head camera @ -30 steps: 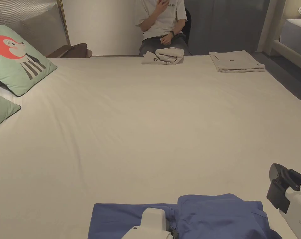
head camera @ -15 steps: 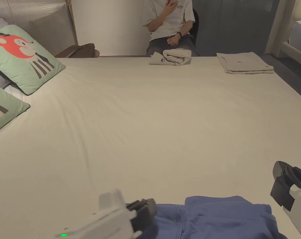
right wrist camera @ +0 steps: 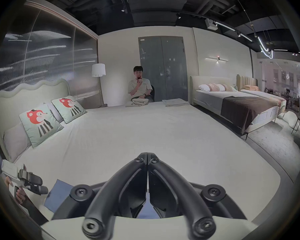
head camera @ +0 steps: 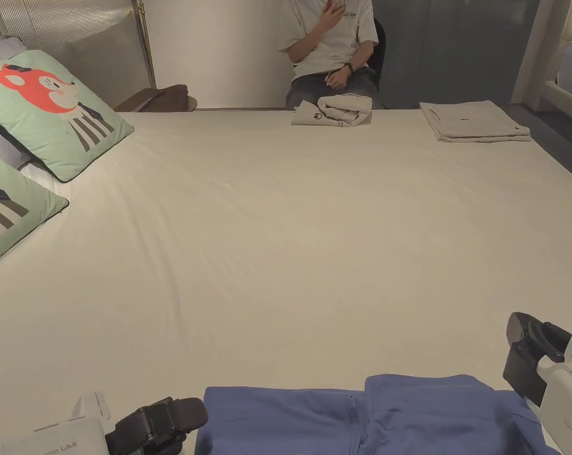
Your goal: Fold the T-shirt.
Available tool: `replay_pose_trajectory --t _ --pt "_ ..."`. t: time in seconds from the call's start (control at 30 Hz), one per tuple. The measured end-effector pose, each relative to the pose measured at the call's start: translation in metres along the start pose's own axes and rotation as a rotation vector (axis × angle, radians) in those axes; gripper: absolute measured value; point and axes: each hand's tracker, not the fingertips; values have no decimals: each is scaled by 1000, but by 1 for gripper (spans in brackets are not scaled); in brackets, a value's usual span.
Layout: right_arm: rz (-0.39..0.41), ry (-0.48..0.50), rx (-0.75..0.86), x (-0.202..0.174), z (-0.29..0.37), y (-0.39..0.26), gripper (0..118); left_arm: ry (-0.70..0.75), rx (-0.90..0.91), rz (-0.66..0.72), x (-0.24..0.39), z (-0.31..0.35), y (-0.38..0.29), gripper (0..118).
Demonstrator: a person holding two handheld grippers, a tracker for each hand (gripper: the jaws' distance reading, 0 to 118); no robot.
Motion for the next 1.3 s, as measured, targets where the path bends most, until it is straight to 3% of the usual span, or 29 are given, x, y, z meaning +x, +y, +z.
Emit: replay_pose_trajectory --t 0.07,0.33,0.4,0.43,0.47,0.53,0.6,0.7,1.03,1.13,1.3 --pt "0 -4 0 1 1 1 0 -76 -37 57 -9 -7 2 110" --pt "-5 -30 7 8 6 4 0 -104 -70 67 37 -35 -19 107" --pt "-10 -30 7 8 6 3 0 -117 -94 65 36 -40 -22 74" --pt "-14 -29 6 8 6 3 0 -87 -104 64 39 -44 -25 50" --pt "-14 -29 5 8 6 3 0 -25 -110 47 41 -48 -28 17" --pt "-11 -28 5 7 7 3 0 98 -93 -10 37 -51 -26 15" --pt "-5 -25 3 6 8 3 0 10 -79 35 37 -41 -28 13" --pt "9 -32 8 6 9 5 0 -9 -34 37 39 -18 -25 12" --pt "-1 -4 1 -3 3 5 0 149 118 19 33 64 2 12" --pt "3 10 -1 -6 3 5 0 128 128 -1 46 63 3 11" --pt "-6 17 3 -4 3 7 0 -24 78 -102 109 33 -6 11"
